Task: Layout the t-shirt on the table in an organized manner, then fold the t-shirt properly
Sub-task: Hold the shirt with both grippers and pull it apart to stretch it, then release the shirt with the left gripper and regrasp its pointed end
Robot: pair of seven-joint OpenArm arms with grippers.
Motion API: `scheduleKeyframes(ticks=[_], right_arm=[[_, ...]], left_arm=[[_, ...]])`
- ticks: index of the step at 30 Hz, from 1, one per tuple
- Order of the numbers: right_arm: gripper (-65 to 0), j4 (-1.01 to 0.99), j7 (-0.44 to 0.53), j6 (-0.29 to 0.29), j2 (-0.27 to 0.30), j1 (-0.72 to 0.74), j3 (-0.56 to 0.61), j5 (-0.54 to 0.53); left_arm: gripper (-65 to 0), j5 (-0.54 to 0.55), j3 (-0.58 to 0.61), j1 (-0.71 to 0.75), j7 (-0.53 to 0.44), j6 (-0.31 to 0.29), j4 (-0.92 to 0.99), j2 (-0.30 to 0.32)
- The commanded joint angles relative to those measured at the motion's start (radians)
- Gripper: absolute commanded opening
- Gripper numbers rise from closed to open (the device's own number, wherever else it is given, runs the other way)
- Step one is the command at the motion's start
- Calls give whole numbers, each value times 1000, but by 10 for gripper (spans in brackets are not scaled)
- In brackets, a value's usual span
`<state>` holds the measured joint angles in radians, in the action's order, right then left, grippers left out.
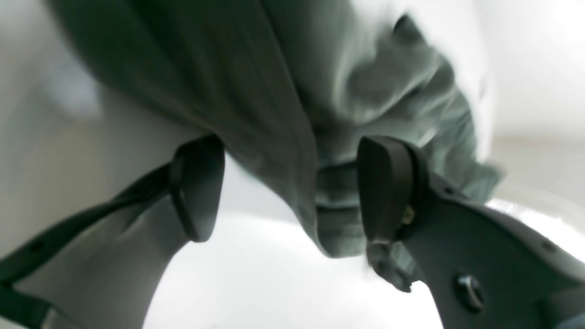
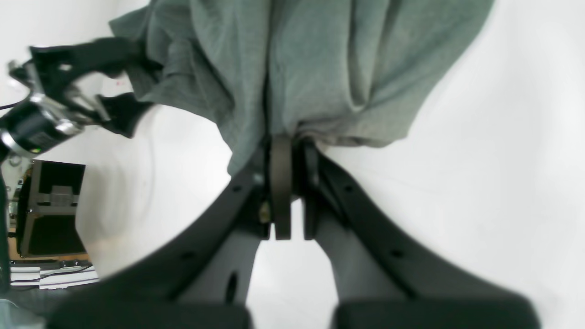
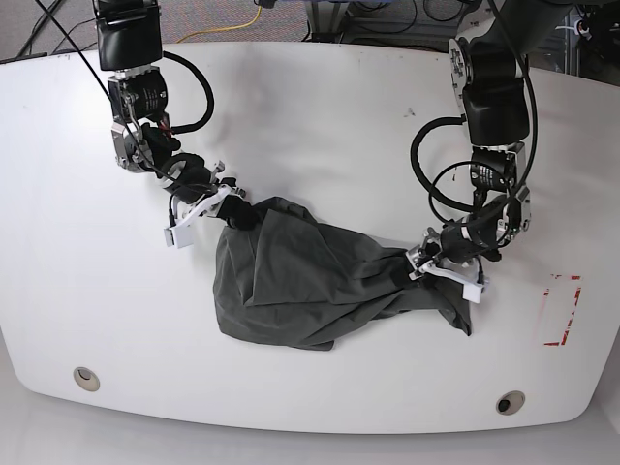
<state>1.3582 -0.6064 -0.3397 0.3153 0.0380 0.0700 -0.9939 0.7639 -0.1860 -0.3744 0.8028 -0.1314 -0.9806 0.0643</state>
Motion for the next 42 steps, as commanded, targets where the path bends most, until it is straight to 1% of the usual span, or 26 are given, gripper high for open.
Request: scheduleKeyframes(ticks=[1,2,3,6,7,9,10,11,16,18,23,26,28,32,34,37,39,42], right_arm=[[-650,17,21,-15,11,20,-8,-16],[-650,17,21,-15,11,20,-8,-16],[-650,17,21,-15,11,20,-8,-16],[-650,17,21,-15,11,20,-9,-18],[-650,17,21,-15,11,20,-9,-18],[-650,17,21,-12,11,20,-9,-18],[-650,17,21,-11,11,20,-9,-18],[-650,17,21,-11,12,20,-11,-18],[-650,33,21,-9,43,20,-12,-23],[-650,73,21,-8,49,13,-20,-18],[-650,163,21,-6,80,-28,-97,-18],[-650,206,21,-6,98,-36,-131,-18],[-650,226,21,-6,120,-45,-152,-18],[-650,266,21,-6,160,-45,-187,-23],[-650,286,21,-6,184,-43,-201,-23],[-650,303,21,-6,226,-19,-209,-23],[-650,304,21,-6,259,9,-209,-24],[-650,310,19,-9,307,50,-209,-24]], left_arm=[[-264,21,32,-44,-29,-12,-4,2],[-283,21,38,-45,-32,-12,1,2],[-319,21,44,-45,-36,-12,9,1],[-444,21,49,-47,-58,-12,29,-1],[-497,21,49,-47,-70,-12,39,-1],[-569,21,49,-47,-90,-12,53,-1],[-603,21,49,-47,-98,-12,56,-1],[-619,21,49,-47,-102,-12,58,1],[-633,26,49,-41,-109,-15,29,7],[-633,26,44,-39,-109,-17,-24,9],[-635,27,44,-39,-109,-18,-102,39],[-635,27,44,-47,-109,-23,-126,42],[-635,27,43,-56,-109,-46,-137,44],[-635,27,24,-90,-102,-118,-169,82],[-635,27,15,-97,-102,-141,-186,91],[-635,27,0,-113,-101,-159,-219,93],[-633,27,-13,-131,-95,-161,-249,95],[-633,50,-33,-139,-43,-162,-297,102]])
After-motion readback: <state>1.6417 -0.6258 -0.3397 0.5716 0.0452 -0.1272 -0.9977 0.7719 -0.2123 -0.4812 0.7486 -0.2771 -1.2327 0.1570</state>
